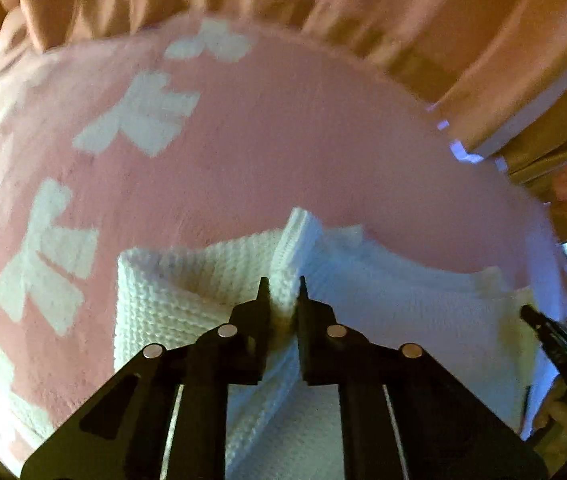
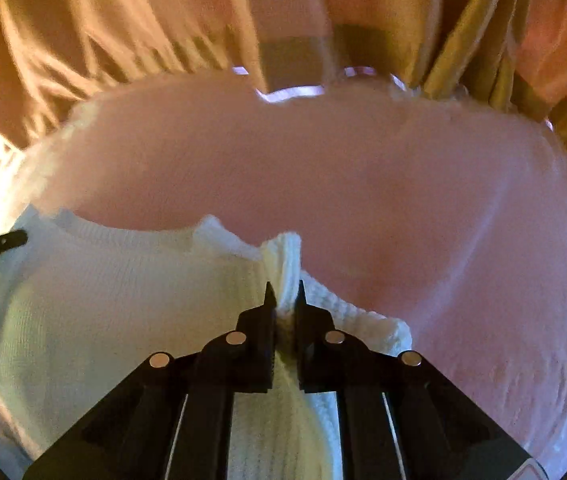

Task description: Fold small clothes

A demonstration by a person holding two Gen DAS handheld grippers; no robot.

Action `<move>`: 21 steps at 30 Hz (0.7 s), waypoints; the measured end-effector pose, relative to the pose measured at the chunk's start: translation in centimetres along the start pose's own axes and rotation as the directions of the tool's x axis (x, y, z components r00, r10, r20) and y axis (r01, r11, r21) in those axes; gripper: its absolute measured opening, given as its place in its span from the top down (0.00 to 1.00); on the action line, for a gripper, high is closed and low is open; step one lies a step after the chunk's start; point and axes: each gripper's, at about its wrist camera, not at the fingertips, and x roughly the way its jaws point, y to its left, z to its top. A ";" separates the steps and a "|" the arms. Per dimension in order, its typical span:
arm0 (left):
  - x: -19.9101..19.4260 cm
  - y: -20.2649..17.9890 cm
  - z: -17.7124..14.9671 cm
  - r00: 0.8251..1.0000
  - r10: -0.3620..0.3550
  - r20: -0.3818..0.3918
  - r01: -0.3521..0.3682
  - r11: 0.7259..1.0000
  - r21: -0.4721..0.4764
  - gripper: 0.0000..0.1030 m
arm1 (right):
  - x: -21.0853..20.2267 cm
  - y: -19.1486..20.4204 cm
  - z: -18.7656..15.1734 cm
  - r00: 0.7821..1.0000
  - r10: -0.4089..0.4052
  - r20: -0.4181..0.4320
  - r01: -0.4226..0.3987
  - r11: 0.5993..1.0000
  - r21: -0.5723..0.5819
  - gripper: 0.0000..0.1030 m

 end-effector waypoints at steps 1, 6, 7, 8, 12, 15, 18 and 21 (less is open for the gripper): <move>-2.0 -0.7 -0.1 0.998 -0.031 0.053 0.029 0.999 0.028 0.91 | -1.3 0.3 0.0 0.999 0.020 0.025 -0.020 1.000 -0.008 0.93; -11.1 -2.4 -3.7 0.963 -0.170 0.208 0.138 0.978 0.159 0.94 | -11.7 1.9 -3.0 0.960 0.220 0.173 -0.205 0.974 -0.096 0.93; -13.5 -2.3 -5.3 0.949 -0.210 0.237 0.164 0.966 0.199 0.94 | -14.1 2.3 -4.1 0.940 0.276 0.199 -0.251 0.957 -0.143 0.93; -15.2 -2.1 -6.2 0.937 -0.249 0.245 0.196 0.955 0.221 0.93 | -16.2 2.8 -5.1 0.917 0.329 0.224 -0.288 0.937 -0.197 0.93; -19.8 -0.8 -10.0 0.904 -0.314 0.291 0.241 0.935 0.261 0.93 | -22.1 3.6 -9.2 0.850 0.442 0.287 -0.347 0.879 -0.327 0.93; -21.4 0.5 -10.5 0.921 -0.219 0.321 0.145 0.960 0.241 0.93 | -22.2 3.1 -9.2 0.881 0.360 0.307 -0.280 0.920 -0.275 0.93; -20.1 1.0 -7.6 0.939 -0.131 0.319 0.065 0.975 0.211 0.93 | -19.0 1.6 -6.3 0.933 0.225 0.280 -0.177 0.966 -0.186 0.93; -16.0 0.4 -4.3 0.955 -0.013 0.296 -0.055 0.974 0.221 0.93 | -12.8 0.0 -2.9 0.979 0.111 0.171 -0.094 0.990 -0.103 0.92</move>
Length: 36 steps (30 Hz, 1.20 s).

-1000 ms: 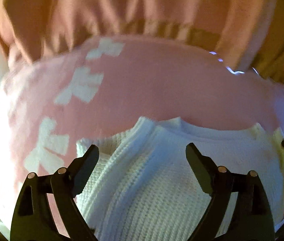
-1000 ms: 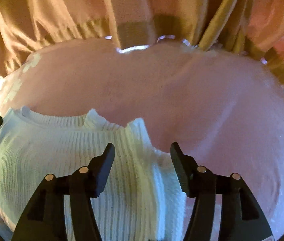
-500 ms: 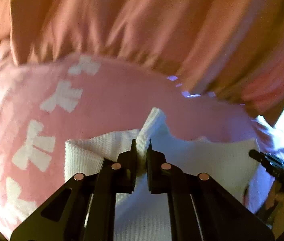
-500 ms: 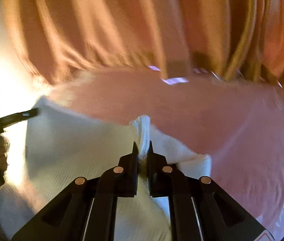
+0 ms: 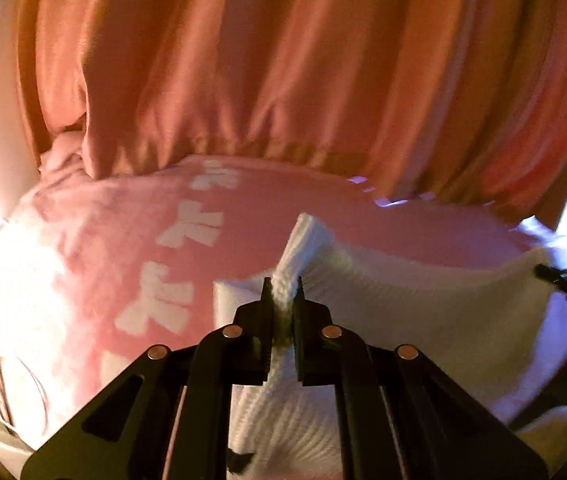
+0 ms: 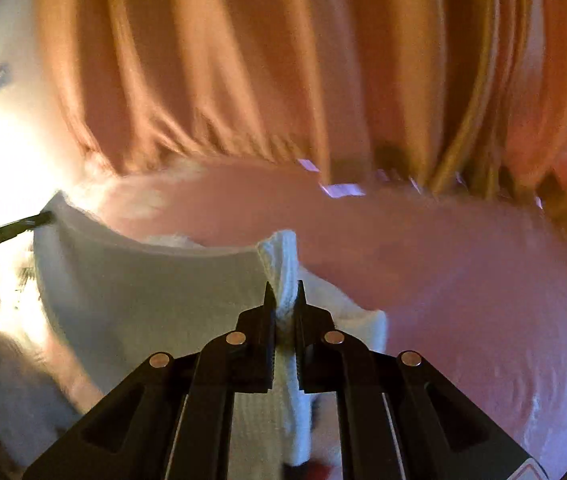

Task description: Fold small clothes

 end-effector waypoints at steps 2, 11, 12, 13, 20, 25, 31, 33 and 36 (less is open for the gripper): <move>5.0 -0.3 0.3 0.993 0.101 -0.062 -0.098 0.994 0.058 0.84 | 4.8 -2.1 -0.1 0.987 -0.127 -0.094 0.132 0.990 0.045 0.85; 9.9 -0.4 -2.3 0.970 0.155 -0.189 -0.159 0.987 -0.008 0.63 | 5.7 -2.0 -1.7 0.988 -0.116 -0.099 0.130 0.980 0.152 0.84; 9.5 -0.9 -2.2 0.972 0.170 -0.161 -0.172 0.985 0.005 0.60 | 6.4 -1.1 -1.7 0.989 -0.106 -0.107 0.120 0.983 0.138 0.84; 9.3 -1.7 -2.0 0.974 0.181 -0.140 -0.179 0.984 0.024 0.55 | 7.5 -0.4 -1.8 0.988 -0.081 -0.134 0.099 0.987 0.129 0.84; 12.0 -6.4 -2.0 0.968 0.187 -0.167 -0.169 0.979 0.118 0.45 | 13.0 -1.8 -2.2 0.935 -0.222 -0.276 0.253 0.964 0.082 0.63; 13.4 -4.7 -0.1 0.958 0.228 -0.173 -0.225 0.974 0.037 0.36 | 13.5 -3.2 -2.2 0.953 -0.135 -0.271 0.182 0.971 0.158 0.57; 15.1 1.4 1.2 0.946 0.217 -0.241 -0.255 0.957 -0.139 0.36 | 14.4 -1.8 -1.8 0.960 -0.078 -0.269 0.122 0.981 0.150 0.56; 16.0 2.4 0.8 0.941 0.178 -0.289 -0.232 0.958 -0.167 0.36 | 15.3 -1.2 -2.0 0.954 -0.096 -0.286 0.133 0.985 0.113 0.56; 16.7 2.0 0.2 0.942 0.093 -0.321 -0.157 0.971 -0.178 0.37 | 15.7 -0.8 -1.8 0.953 -0.104 -0.283 0.136 0.986 0.096 0.86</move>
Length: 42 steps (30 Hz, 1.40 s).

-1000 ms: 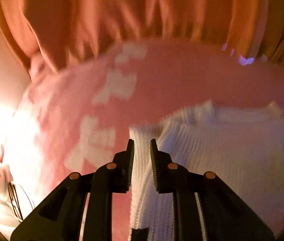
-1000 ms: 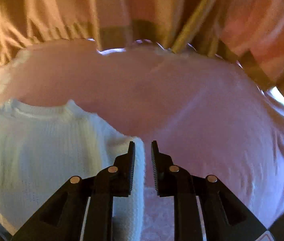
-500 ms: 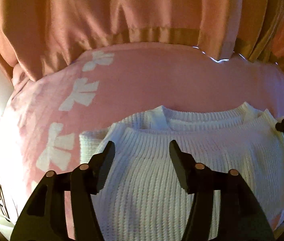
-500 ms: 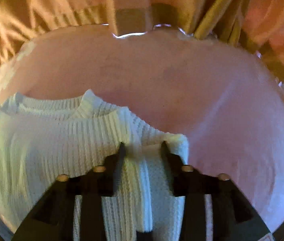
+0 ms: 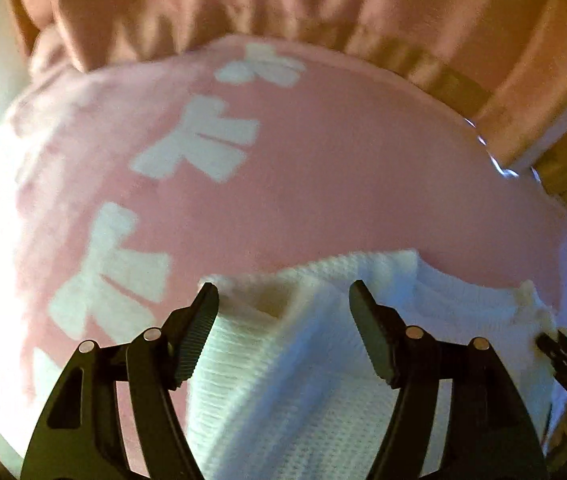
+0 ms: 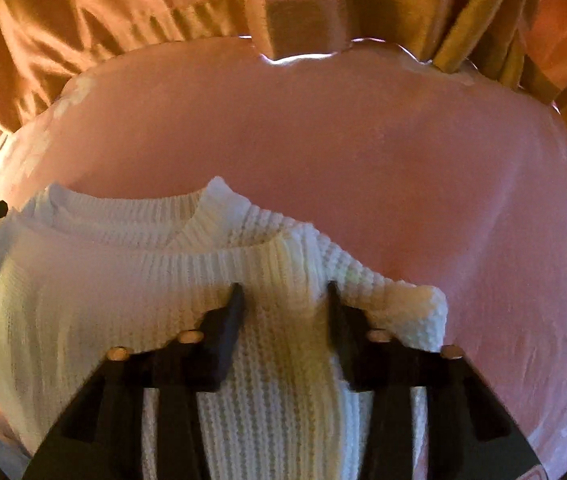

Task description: Fold small clothes

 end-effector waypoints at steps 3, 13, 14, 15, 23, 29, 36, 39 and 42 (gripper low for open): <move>-0.2 -1.6 -0.6 1.000 -0.025 0.002 0.025 0.997 0.075 0.52 | -1.1 -0.5 0.4 1.000 0.015 0.026 -0.016 0.999 0.036 0.92; -2.7 -3.2 0.3 0.988 -0.036 0.153 0.023 0.996 0.091 0.97 | -6.3 -2.3 1.3 0.980 0.050 0.194 -0.077 0.988 0.132 0.93; -2.7 -3.1 0.7 0.984 -0.034 0.176 0.019 0.996 0.089 0.97 | -6.2 -2.5 1.4 0.980 0.044 0.195 -0.073 0.987 0.143 0.93; -2.5 -3.2 1.0 0.982 -0.032 0.184 0.016 0.996 0.088 0.97 | -5.7 -2.7 1.5 0.982 0.035 0.186 -0.064 0.986 0.151 0.93; 1.7 -3.2 1.0 0.988 0.138 0.073 -0.146 0.983 0.115 0.91 | -2.3 -1.6 1.2 0.994 -0.088 0.064 0.083 0.993 0.082 0.85; -4.2 -4.7 -1.6 0.973 0.087 0.214 -0.122 0.980 0.156 0.29 | -8.1 2.5 -1.8 0.976 0.004 0.220 -0.002 1.000 -0.008 0.69; -2.5 -7.3 -6.3 0.987 0.099 0.130 -0.134 0.946 0.296 0.29 | -1.7 1.2 -3.6 0.998 -0.062 0.013 0.061 0.998 0.016 0.96; -2.1 -7.5 -7.4 0.985 0.122 0.124 -0.154 0.940 0.303 0.29 | -4.3 0.8 -4.2 0.994 -0.034 0.100 0.029 0.999 0.046 0.96; -2.1 -7.5 -7.9 0.984 0.124 0.124 -0.157 0.938 0.309 0.29 | -3.4 0.9 -5.5 0.997 -0.052 0.063 0.051 0.998 0.021 0.96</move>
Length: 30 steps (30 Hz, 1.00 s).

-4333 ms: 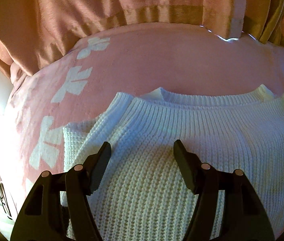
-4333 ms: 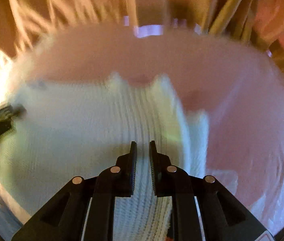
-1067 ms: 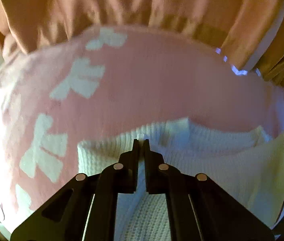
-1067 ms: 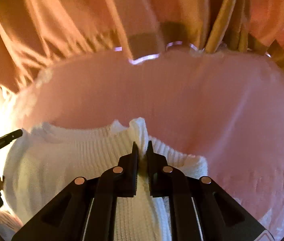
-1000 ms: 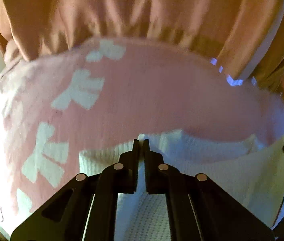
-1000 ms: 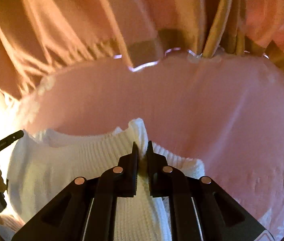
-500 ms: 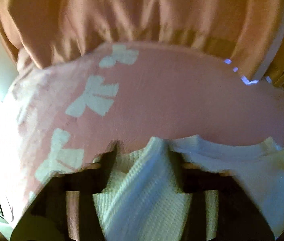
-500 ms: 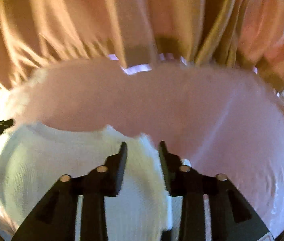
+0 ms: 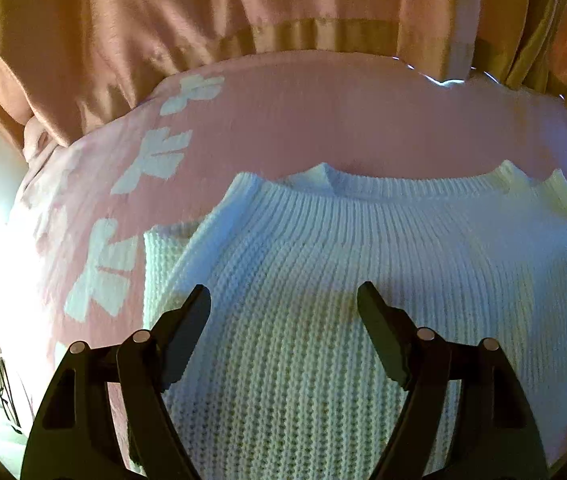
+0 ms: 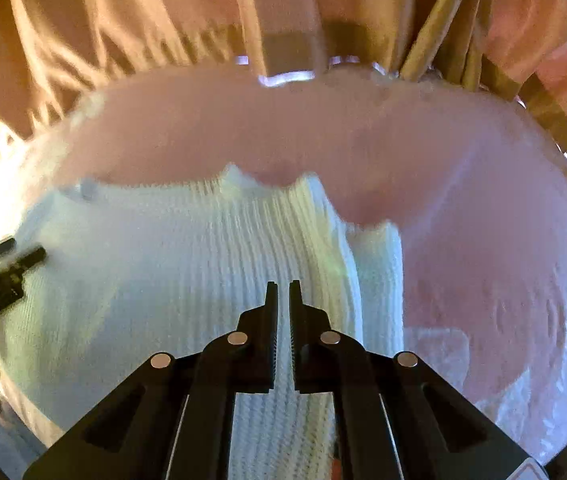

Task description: Fold small clothes

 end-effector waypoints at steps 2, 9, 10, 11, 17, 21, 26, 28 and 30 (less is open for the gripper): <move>0.0 0.0 -0.2 1.000 0.006 -0.002 -0.006 1.000 0.005 0.29 | 2.1 -0.3 -1.1 0.996 -0.045 -0.083 0.043 0.999 -0.021 0.96; -0.9 0.3 -0.4 1.000 -0.005 -0.006 0.005 1.000 -0.016 0.29 | -2.1 2.6 -2.6 0.995 0.086 0.057 -0.085 0.996 -0.005 0.93; -1.0 0.3 -0.5 1.000 -0.003 -0.006 0.003 1.000 -0.016 0.29 | -2.4 3.4 -2.8 0.993 0.100 0.070 -0.099 0.995 -0.021 0.93; -1.2 0.3 -0.6 1.000 -0.002 -0.004 0.002 1.000 -0.018 0.29 | -2.8 4.6 -3.0 0.990 0.117 0.081 -0.114 0.992 -0.047 0.93; -3.3 1.8 -2.2 0.999 -0.038 0.011 0.039 0.997 -0.061 0.25 | -3.5 8.6 -3.2 0.981 0.166 0.101 -0.153 0.981 -0.123 0.93; -4.9 4.3 -4.8 0.993 -0.118 0.031 0.121 0.980 -0.157 0.20 | -2.9 9.6 -3.4 0.982 0.169 0.081 -0.155 0.976 -0.150 0.93; -4.9 10.5 -8.3 0.976 -0.204 0.077 0.217 0.890 -0.401 0.19 | -1.7 11.4 -3.2 0.982 0.181 0.058 -0.168 0.970 -0.177 0.93; -3.9 12.6 -8.8 0.975 -0.211 0.065 0.216 0.857 -0.467 0.19 | -1.2 12.6 -2.8 0.976 0.213 0.043 -0.202 0.963 -0.176 0.93; -2.6 13.8 -9.4 0.977 -0.210 0.034 0.198 0.838 -0.509 0.19 | -0.7 13.5 -2.4 0.973 0.230 0.035 -0.220 0.960 -0.175 0.93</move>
